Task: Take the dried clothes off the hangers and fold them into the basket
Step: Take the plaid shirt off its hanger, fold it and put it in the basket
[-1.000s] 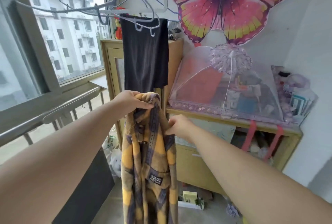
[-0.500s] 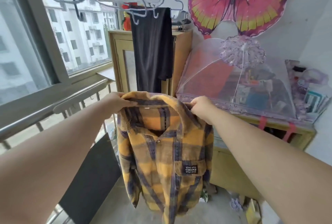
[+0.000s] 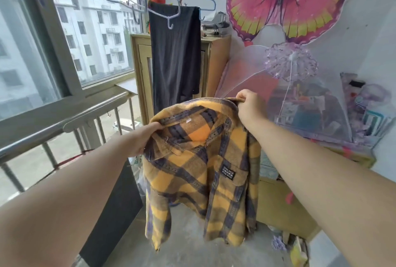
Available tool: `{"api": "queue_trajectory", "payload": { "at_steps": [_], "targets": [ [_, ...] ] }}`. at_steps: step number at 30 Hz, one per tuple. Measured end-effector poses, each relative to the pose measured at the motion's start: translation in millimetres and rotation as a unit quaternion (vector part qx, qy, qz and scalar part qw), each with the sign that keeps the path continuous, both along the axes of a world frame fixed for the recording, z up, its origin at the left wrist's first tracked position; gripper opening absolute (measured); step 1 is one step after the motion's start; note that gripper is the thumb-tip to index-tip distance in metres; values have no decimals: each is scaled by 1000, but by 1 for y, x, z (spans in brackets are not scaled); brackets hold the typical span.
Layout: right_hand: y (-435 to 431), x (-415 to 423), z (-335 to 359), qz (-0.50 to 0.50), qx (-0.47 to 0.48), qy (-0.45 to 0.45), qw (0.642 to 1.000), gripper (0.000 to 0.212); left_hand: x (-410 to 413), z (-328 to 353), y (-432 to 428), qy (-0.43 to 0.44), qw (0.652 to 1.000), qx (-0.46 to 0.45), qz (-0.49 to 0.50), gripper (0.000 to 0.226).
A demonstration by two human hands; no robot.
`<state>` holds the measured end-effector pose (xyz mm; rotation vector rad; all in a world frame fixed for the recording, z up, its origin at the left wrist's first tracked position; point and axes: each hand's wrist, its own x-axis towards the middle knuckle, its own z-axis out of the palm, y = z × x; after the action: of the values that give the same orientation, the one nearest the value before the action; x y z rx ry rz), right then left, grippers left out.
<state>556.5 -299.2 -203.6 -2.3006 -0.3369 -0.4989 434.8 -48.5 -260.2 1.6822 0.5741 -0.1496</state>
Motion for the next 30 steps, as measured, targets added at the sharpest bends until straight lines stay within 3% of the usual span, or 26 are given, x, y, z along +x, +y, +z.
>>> {"api": "queue_trajectory", "payload": {
  "at_steps": [2, 4, 6, 8, 9, 11, 13, 15, 18, 21, 23, 27, 30],
  "targets": [
    [-2, 2, 2, -12, 18, 6, 1000, 28, -3, -3, 0, -7, 997, -19, -73, 70],
    [-6, 5, 1, -30, 27, 15, 999, 28, -5, -4, -1, -6, 984, 25, -175, 81],
    [-10, 7, 0, -37, 25, 27, 999, 27, -9, -4, -5, 29, 949, 187, -251, 68],
    [-12, 7, -1, -24, 6, 44, 999, 24, -9, -3, -6, 49, 884, 403, -232, 53],
    [-13, 7, -1, -10, -11, 55, 998, 22, -8, -4, -3, 38, 866, 454, -208, 49],
    [-20, 6, -2, 28, -35, 85, 995, 17, -6, -6, 9, 3, 889, 436, -142, 31],
    [-33, 4, -2, 90, -44, 135, 986, 13, -10, -1, 20, -41, 944, 325, -46, 20],
    [-47, 0, -2, 151, -73, 193, 967, 6, -12, 7, 27, -95, 964, 246, 36, 17],
    [-55, -1, -4, 198, -141, 250, 937, 9, -13, 24, 34, -127, 933, 334, 43, 19],
    [-56, 0, -13, 197, -226, 249, 921, 14, -15, 39, 36, -68, 872, 480, -74, 25],
    [-56, -1, -18, 179, -274, 231, 916, 21, -20, 44, 32, -13, 846, 516, -136, 32],
    [-54, -17, -23, 160, -253, 252, 920, 45, -28, 38, 24, 37, 852, 492, -176, 34],
    [-42, -32, -22, 102, -238, 264, 929, 60, -28, 28, 17, 50, 873, 467, -131, 44]
  ]
}}
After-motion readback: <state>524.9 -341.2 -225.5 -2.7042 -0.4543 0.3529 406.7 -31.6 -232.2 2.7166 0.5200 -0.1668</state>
